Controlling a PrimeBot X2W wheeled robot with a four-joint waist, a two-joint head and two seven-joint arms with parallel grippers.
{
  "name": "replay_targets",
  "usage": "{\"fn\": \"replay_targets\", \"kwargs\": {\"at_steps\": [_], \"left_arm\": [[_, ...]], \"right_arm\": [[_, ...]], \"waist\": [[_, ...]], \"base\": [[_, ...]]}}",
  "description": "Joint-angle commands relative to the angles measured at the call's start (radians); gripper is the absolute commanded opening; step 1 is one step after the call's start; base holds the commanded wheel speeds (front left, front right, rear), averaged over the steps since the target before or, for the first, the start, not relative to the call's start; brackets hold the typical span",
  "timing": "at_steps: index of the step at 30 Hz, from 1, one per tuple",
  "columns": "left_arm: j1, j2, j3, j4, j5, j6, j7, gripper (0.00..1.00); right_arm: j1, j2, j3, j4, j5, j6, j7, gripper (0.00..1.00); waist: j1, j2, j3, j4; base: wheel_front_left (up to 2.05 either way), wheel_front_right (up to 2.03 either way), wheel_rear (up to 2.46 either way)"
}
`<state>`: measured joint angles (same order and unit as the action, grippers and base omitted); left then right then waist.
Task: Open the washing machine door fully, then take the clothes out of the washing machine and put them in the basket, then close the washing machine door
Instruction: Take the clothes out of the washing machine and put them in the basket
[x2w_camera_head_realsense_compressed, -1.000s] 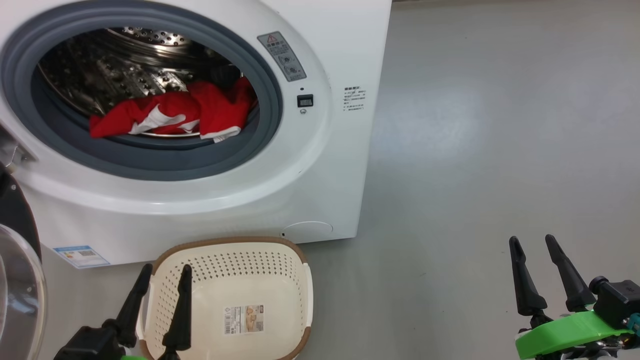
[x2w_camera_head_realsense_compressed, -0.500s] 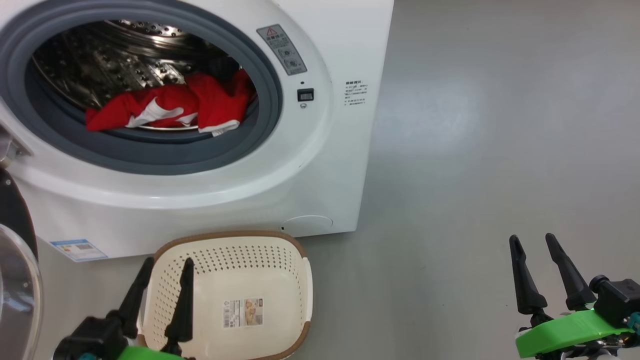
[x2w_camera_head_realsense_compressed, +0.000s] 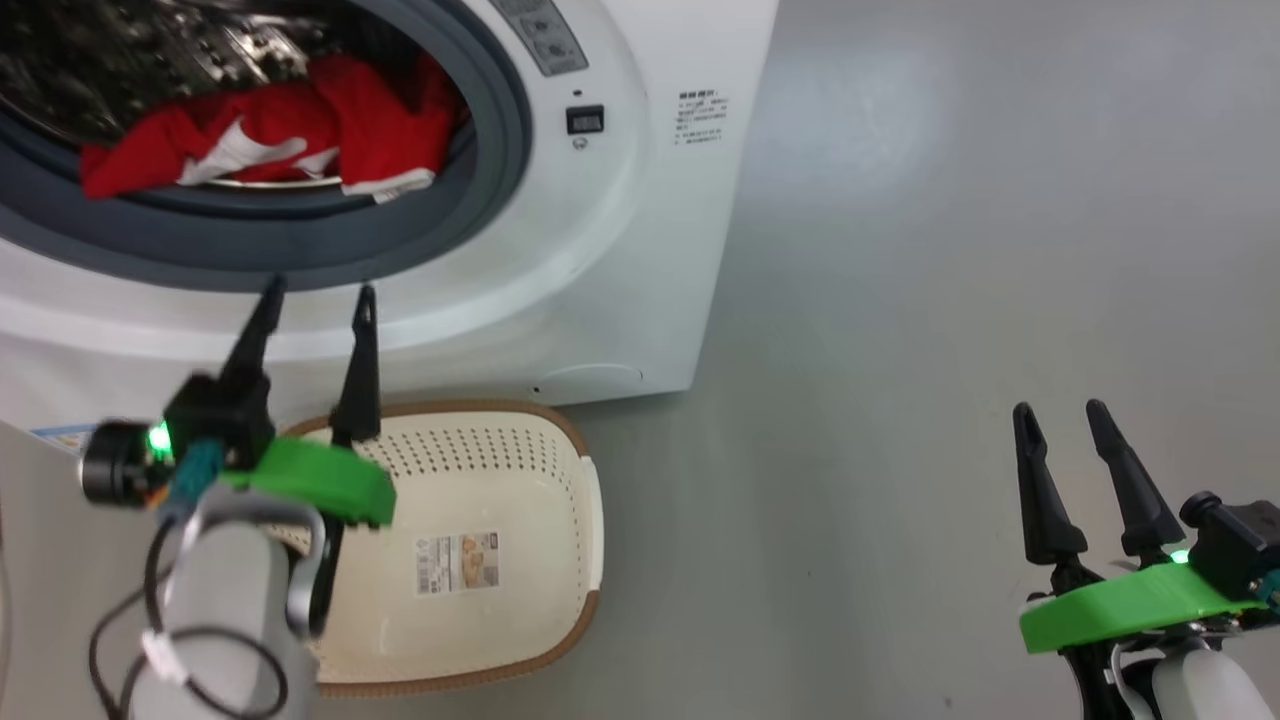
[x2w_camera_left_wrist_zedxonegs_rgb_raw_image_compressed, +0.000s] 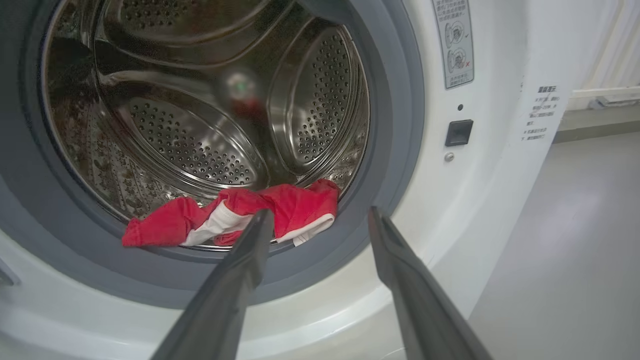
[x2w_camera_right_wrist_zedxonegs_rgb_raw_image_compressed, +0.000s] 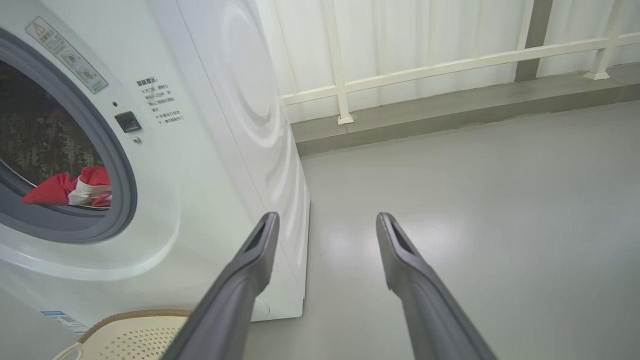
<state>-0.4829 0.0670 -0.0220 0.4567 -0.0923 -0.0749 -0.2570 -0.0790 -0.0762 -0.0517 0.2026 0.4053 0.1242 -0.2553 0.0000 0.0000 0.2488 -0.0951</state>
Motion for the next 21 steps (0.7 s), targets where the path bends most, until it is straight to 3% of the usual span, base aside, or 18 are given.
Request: {"fn": "replay_targets", "kwargs": {"at_steps": [1, 11, 21], "left_arm": [[-0.084, 0.028, 0.02, 0.03, 0.023, 0.021, -0.005, 1.0], [-0.447, 0.092, -0.021, 0.343, 0.126, 0.126, 0.024, 1.0], [-0.675, 0.136, -0.065, 0.586, 0.19, 0.209, 0.062, 1.0]], "right_arm": [[-0.038, -0.002, 0.023, -0.027, 0.009, 0.007, -0.006, 1.0], [-0.11, 0.015, 0.028, -0.031, 0.025, 0.007, -0.006, 1.0], [-0.148, 0.023, 0.031, -0.033, 0.03, 0.007, -0.006, 1.0]], "waist": [[0.0, 0.0, 0.066, -0.031], [0.0, 0.0, 0.179, -0.08], [0.0, 0.0, 0.235, -0.096]], "base": [[0.0, 0.0, 0.0], [0.0, 0.0, 0.0], [0.0, 0.0, 0.0]]}}
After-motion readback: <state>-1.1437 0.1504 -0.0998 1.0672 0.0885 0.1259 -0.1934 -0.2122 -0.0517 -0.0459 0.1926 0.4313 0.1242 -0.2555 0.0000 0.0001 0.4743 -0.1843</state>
